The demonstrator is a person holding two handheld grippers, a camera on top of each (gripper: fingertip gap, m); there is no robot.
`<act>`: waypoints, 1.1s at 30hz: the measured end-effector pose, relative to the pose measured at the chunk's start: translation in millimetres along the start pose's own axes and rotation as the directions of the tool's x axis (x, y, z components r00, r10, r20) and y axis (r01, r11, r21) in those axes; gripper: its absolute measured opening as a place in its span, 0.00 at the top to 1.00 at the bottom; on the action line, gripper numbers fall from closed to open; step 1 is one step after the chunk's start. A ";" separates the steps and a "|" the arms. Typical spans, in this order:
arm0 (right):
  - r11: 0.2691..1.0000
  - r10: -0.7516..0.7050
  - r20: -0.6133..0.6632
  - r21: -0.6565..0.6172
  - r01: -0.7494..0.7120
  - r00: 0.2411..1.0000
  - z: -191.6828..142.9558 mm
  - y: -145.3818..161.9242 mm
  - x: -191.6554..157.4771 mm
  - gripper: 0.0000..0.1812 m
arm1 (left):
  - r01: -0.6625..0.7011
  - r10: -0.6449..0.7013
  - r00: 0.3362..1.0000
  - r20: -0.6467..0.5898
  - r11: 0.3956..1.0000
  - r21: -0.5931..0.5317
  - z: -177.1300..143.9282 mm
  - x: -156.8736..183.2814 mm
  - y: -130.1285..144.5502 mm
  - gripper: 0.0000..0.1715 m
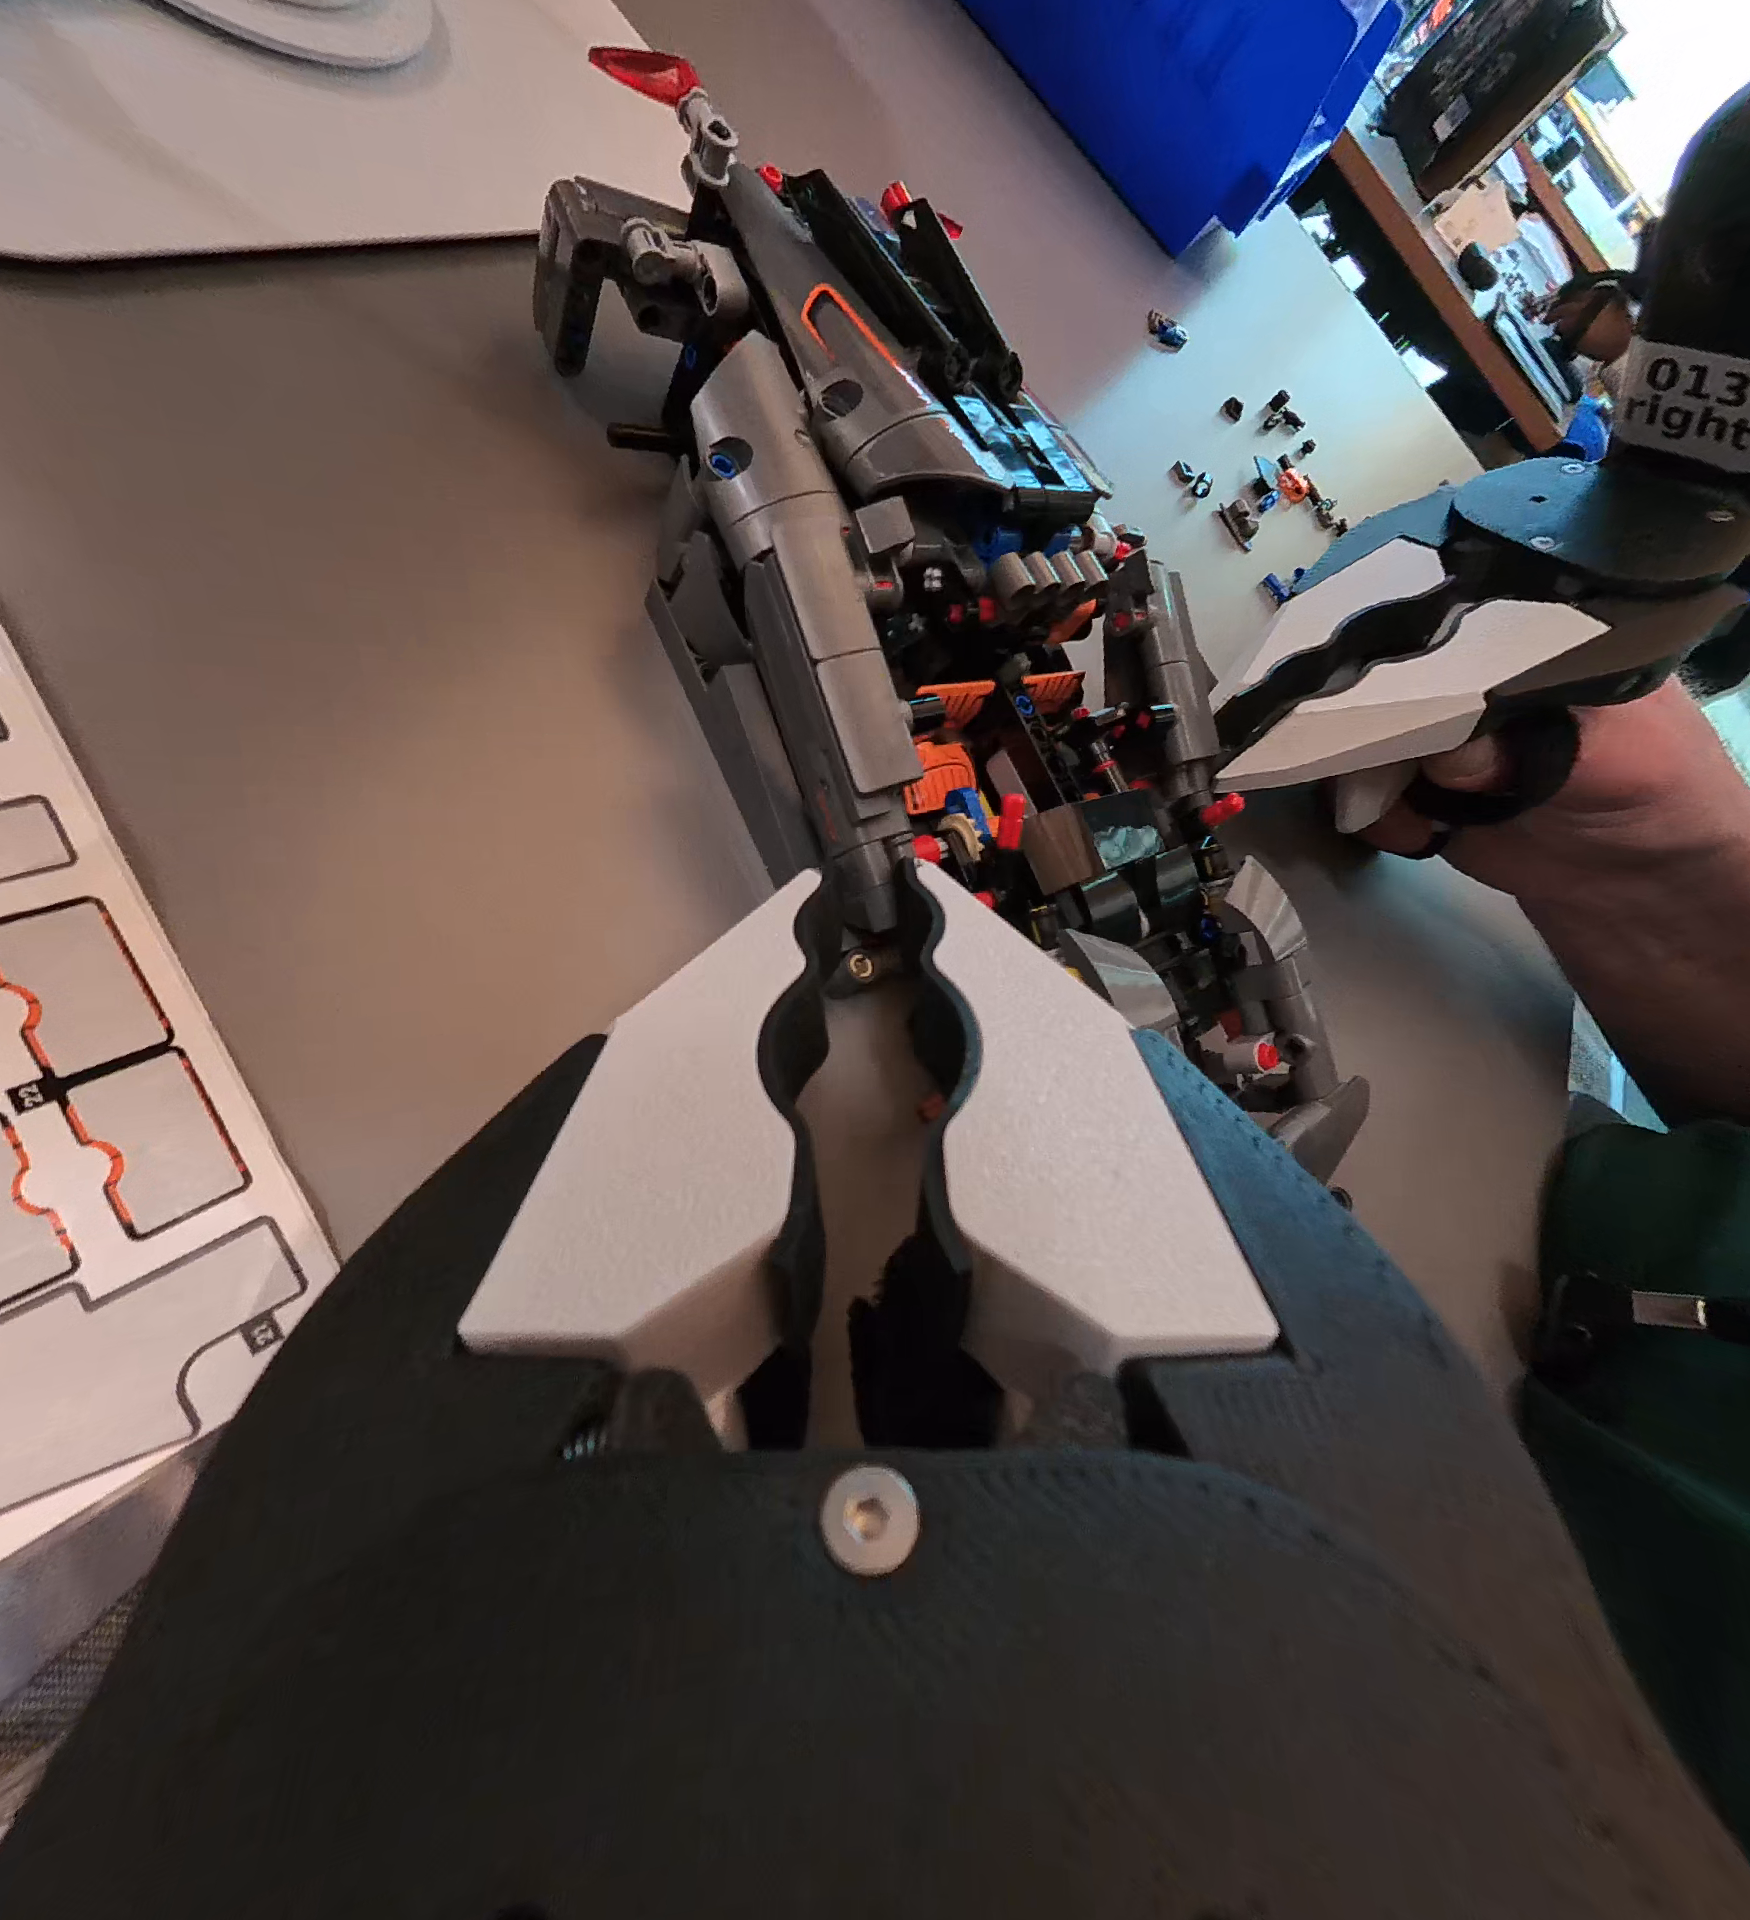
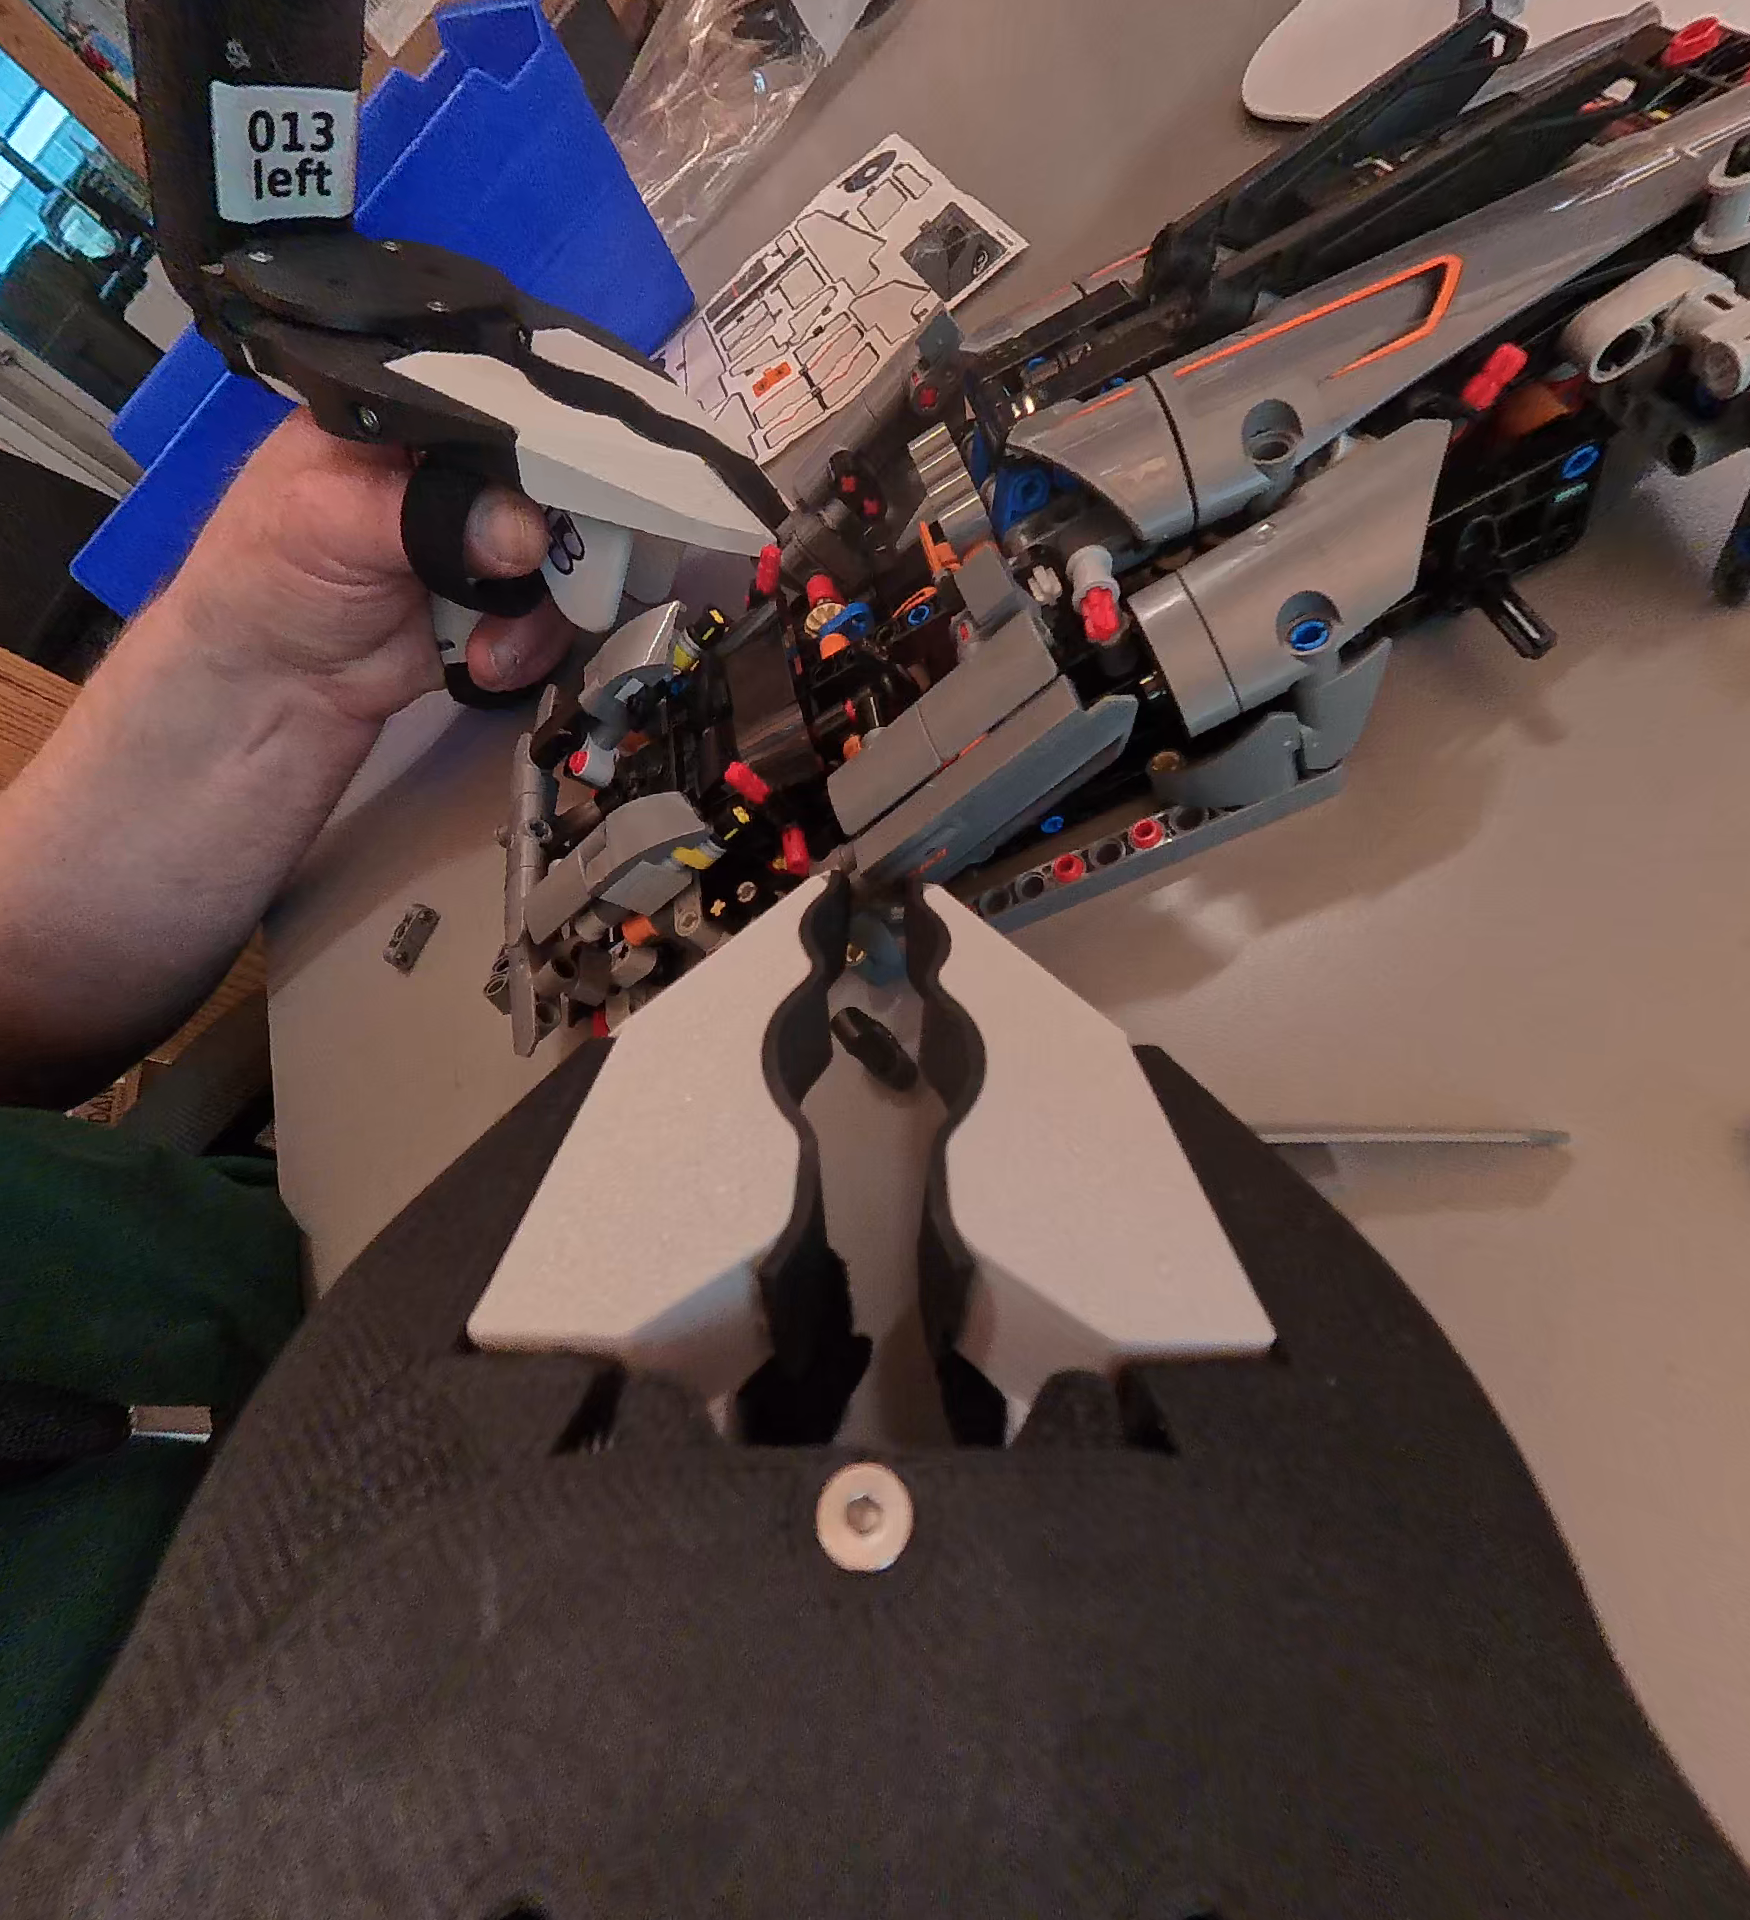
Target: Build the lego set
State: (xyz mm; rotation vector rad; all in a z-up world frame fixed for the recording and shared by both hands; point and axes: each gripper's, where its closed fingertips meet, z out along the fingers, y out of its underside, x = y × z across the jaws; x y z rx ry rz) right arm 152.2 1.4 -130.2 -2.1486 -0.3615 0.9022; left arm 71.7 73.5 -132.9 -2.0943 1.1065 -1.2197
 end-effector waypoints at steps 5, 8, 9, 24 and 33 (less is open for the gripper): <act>1.000 0.007 0.006 -0.001 -0.007 1.000 0.4 0.1 -0.2 0.96 | -0.048 0.048 0.998 0.028 0.999 0.007 0.1 0.3 0.3 0.95; 1.000 0.006 0.008 -0.002 -0.006 1.000 0.6 0.0 -0.4 0.96 | -0.060 0.060 0.998 0.019 0.998 0.006 0.1 0.3 0.3 0.95; 1.000 0.009 0.010 -0.002 -0.009 1.000 0.6 0.1 -0.4 0.96 | -0.066 0.066 0.998 0.020 0.998 0.003 0.2 0.4 0.2 0.95; 0.999 0.034 0.036 0.001 -0.034 0.999 1.2 -0.7 -0.6 0.97 | -0.106 0.106 0.994 -0.012 0.994 -0.009 0.2 0.0 -0.1 0.95; 0.999 0.040 0.040 0.000 -0.040 0.998 1.7 -0.6 -0.5 0.97 | -0.130 0.130 0.991 -0.021 0.991 -0.019 0.4 0.0 -0.4 0.95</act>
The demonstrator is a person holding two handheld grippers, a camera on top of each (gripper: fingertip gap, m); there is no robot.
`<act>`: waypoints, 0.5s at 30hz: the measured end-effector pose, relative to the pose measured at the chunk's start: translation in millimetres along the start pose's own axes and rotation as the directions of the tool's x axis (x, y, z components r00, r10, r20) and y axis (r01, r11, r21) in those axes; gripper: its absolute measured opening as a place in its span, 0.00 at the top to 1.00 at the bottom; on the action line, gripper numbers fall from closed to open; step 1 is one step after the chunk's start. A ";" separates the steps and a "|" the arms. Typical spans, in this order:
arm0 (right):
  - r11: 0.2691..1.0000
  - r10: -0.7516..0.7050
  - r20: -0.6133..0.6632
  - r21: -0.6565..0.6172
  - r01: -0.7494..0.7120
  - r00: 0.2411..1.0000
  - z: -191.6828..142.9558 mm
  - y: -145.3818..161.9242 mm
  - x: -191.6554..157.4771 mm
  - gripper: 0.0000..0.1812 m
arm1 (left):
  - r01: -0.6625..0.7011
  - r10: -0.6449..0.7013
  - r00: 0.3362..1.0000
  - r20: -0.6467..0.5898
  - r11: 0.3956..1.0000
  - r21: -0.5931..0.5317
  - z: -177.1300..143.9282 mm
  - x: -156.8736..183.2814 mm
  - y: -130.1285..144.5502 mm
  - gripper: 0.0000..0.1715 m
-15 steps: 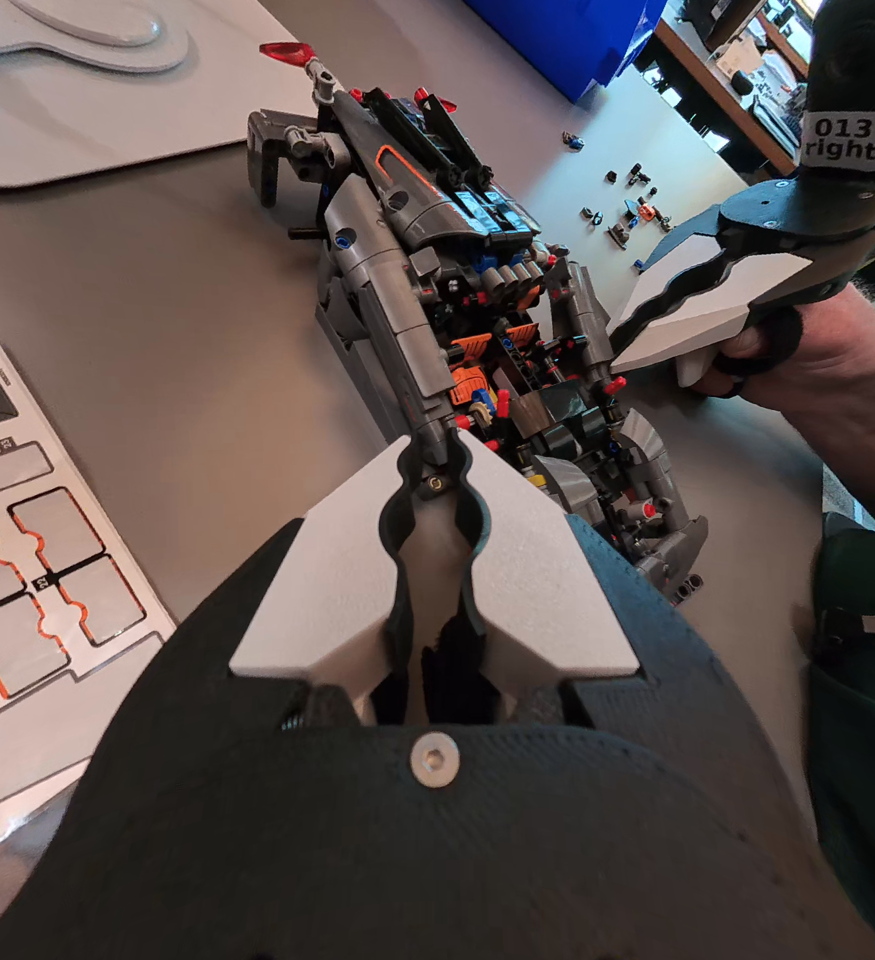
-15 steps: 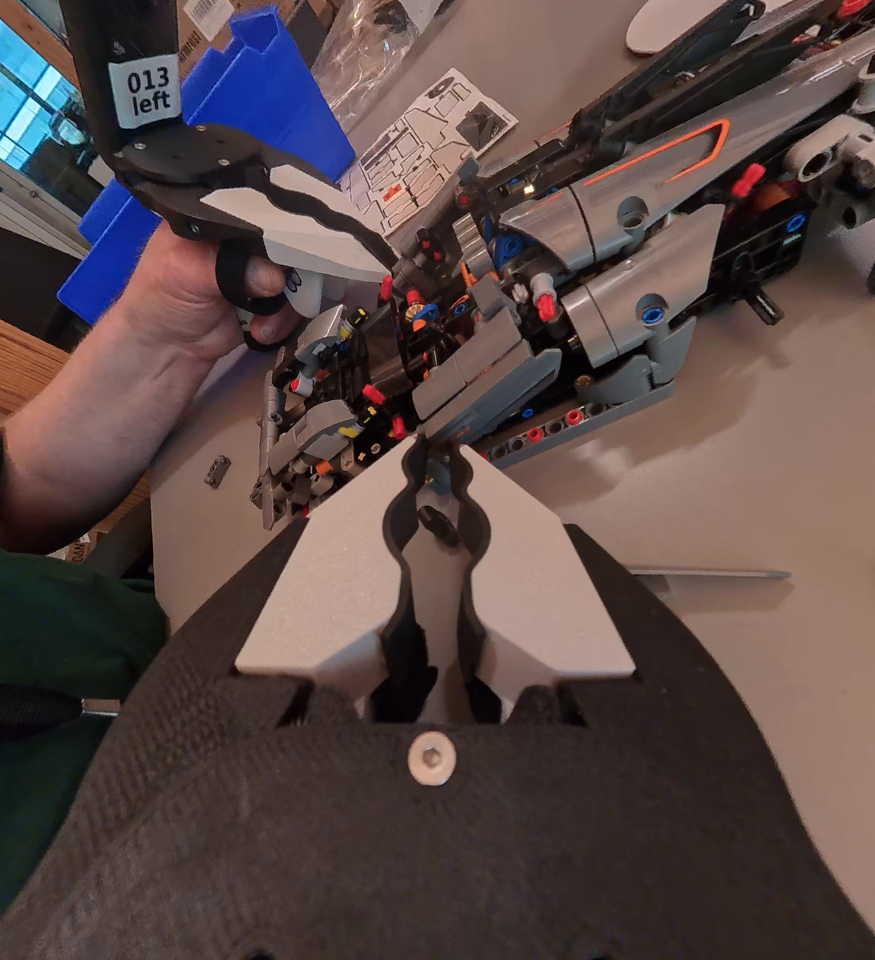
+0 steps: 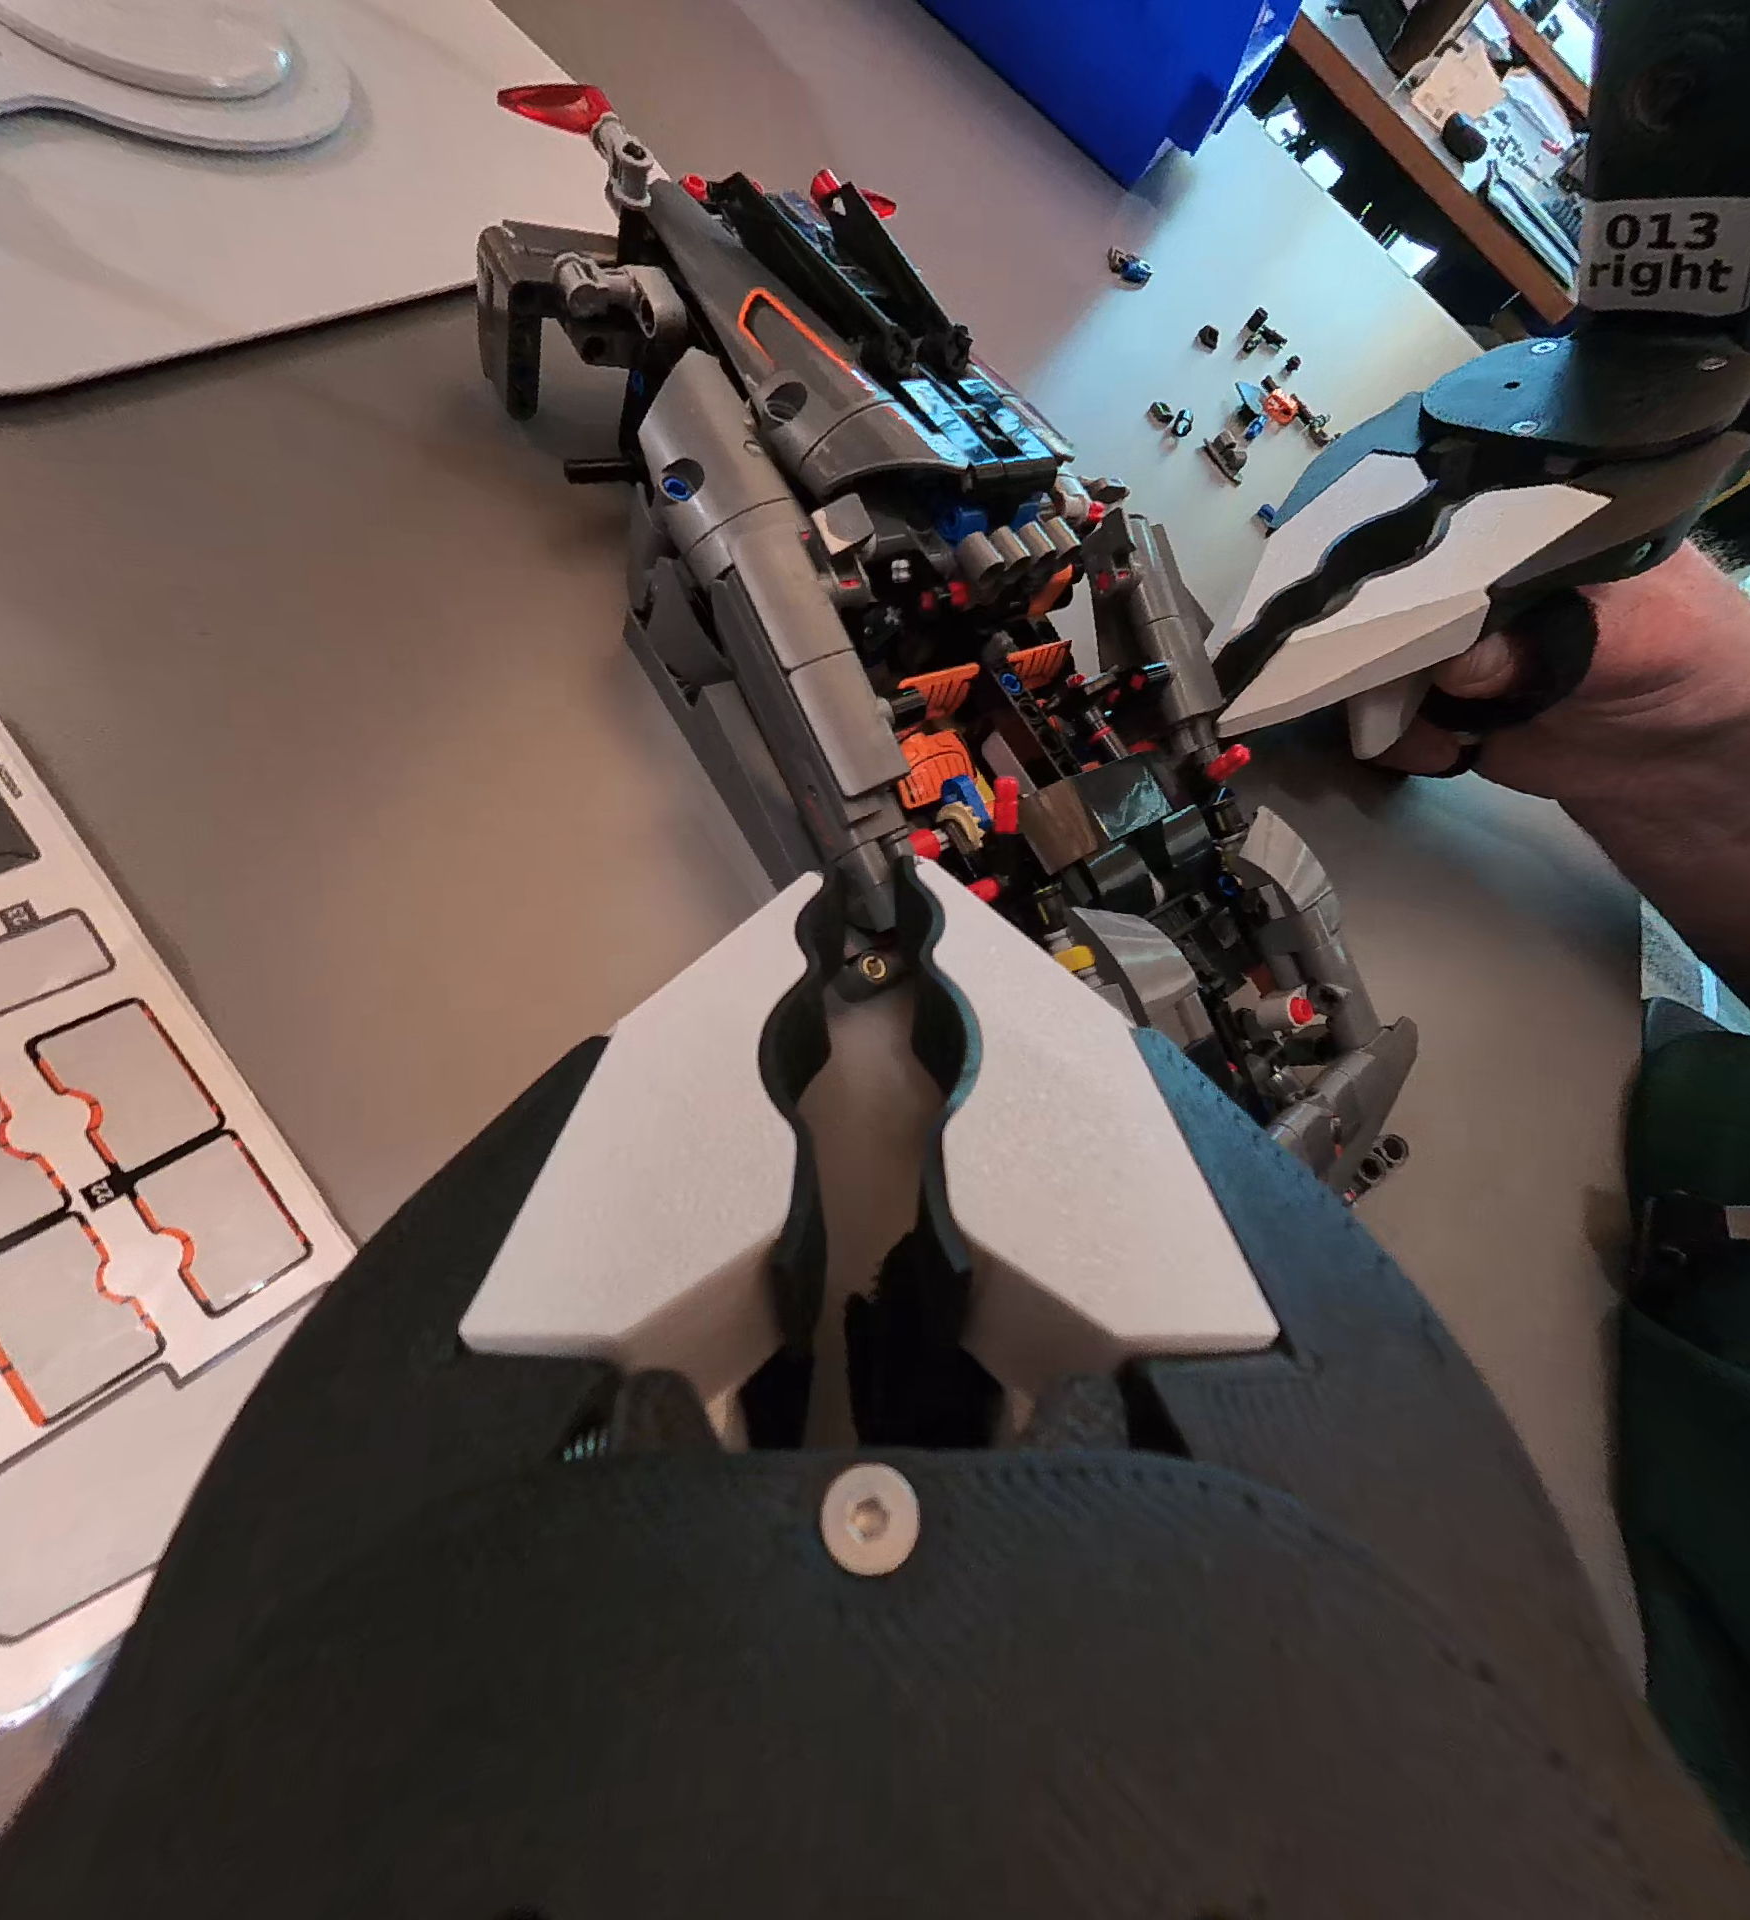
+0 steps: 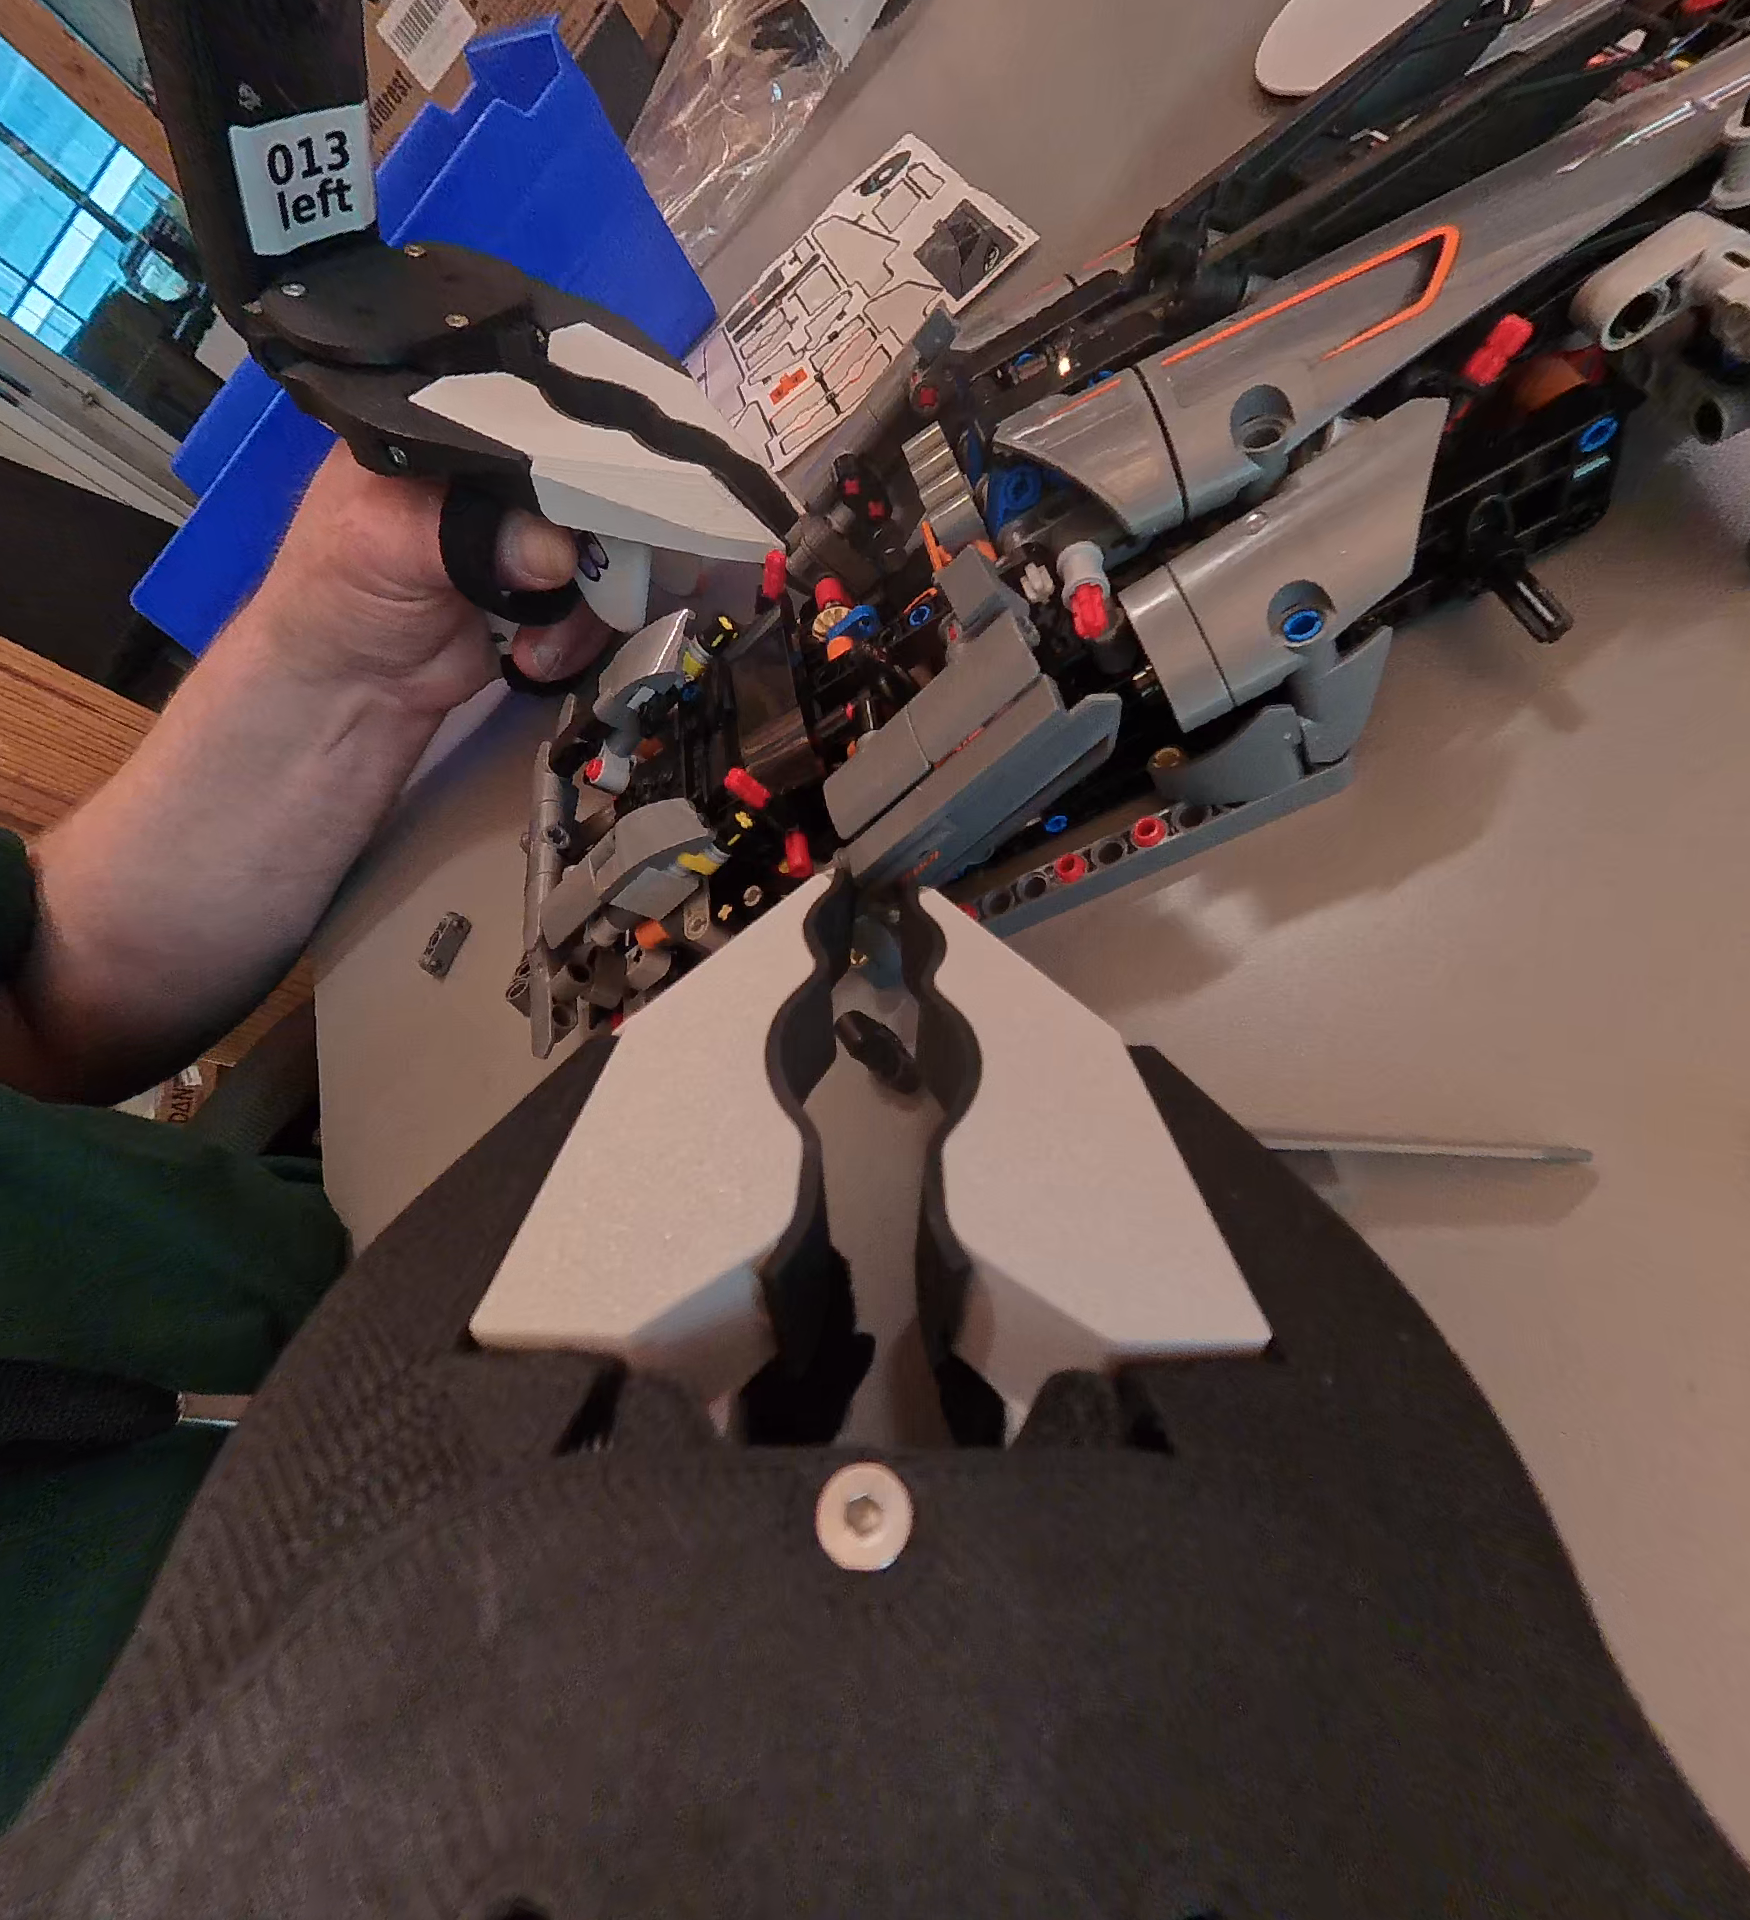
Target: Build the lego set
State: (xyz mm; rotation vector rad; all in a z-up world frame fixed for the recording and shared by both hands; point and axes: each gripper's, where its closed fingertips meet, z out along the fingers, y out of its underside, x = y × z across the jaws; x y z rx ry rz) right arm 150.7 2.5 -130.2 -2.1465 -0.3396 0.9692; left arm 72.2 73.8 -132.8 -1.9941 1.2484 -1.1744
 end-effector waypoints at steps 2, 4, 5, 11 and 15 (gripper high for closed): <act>1.000 0.005 0.004 0.000 -0.005 1.000 0.0 -0.1 0.0 0.97 | -0.008 0.008 1.000 0.001 1.000 -0.002 -0.1 0.1 0.2 0.95; 1.000 0.005 0.005 0.000 -0.005 1.000 0.0 0.0 0.0 0.97 | -0.017 0.017 1.000 0.004 1.000 -0.002 0.0 0.2 0.2 0.95; 1.000 0.005 0.004 0.000 -0.005 1.000 0.1 0.0 0.0 0.97 | -0.022 0.022 1.000 0.006 1.000 -0.003 0.0 0.3 0.3 0.95; 1.000 0.011 0.010 0.000 -0.011 1.000 -0.1 0.0 0.1 0.97 | -0.029 0.029 1.000 0.011 1.000 -0.003 -0.1 0.3 0.4 0.95; 1.000 0.018 0.020 -0.001 -0.018 1.000 0.3 -0.1 -0.2 0.97 | -0.005 0.005 1.000 -0.010 1.000 0.001 -1.8 -0.3 0.1 0.96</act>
